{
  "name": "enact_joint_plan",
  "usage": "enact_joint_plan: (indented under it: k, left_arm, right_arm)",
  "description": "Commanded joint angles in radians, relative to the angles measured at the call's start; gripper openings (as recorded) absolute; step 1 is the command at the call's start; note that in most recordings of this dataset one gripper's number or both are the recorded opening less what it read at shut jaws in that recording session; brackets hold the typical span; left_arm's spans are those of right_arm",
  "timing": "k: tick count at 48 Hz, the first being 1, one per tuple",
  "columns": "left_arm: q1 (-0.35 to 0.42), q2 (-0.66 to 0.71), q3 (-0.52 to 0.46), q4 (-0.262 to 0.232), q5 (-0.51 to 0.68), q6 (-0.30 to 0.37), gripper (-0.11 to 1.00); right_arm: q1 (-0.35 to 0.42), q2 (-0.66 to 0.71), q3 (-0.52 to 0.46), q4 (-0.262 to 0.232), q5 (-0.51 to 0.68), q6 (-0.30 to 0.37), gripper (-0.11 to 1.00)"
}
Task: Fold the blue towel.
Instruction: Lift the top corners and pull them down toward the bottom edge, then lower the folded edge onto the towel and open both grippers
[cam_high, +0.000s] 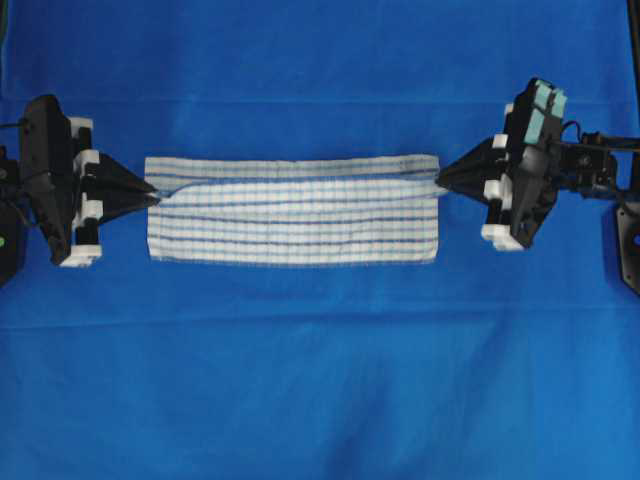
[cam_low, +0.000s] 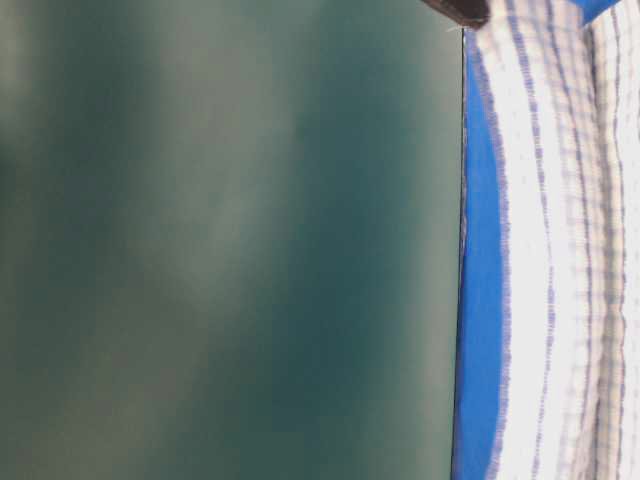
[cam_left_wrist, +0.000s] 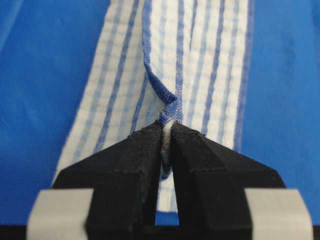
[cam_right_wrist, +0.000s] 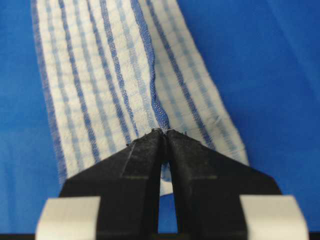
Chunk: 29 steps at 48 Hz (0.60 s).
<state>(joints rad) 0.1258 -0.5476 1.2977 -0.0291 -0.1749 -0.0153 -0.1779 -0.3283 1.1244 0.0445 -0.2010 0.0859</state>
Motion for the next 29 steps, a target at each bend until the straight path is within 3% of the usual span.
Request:
enact_joint_plan:
  k: [1,18,29]
  left_arm:
    - [-0.002,0.009,-0.006,-0.002,0.0,-0.002,0.04]
    - [-0.002,0.057,-0.011,-0.003,-0.005,-0.002,0.07]
    - [-0.012,0.029,-0.015,-0.005,0.003,-0.002,0.47]
  right_arm:
    - [0.02,0.015,-0.014,0.003,-0.005,0.014,0.07]
    - [0.048,0.077,-0.032,0.003,-0.008,0.046,0.07]
    - [0.112,0.077,-0.063,0.003,-0.008,0.06,0.08]
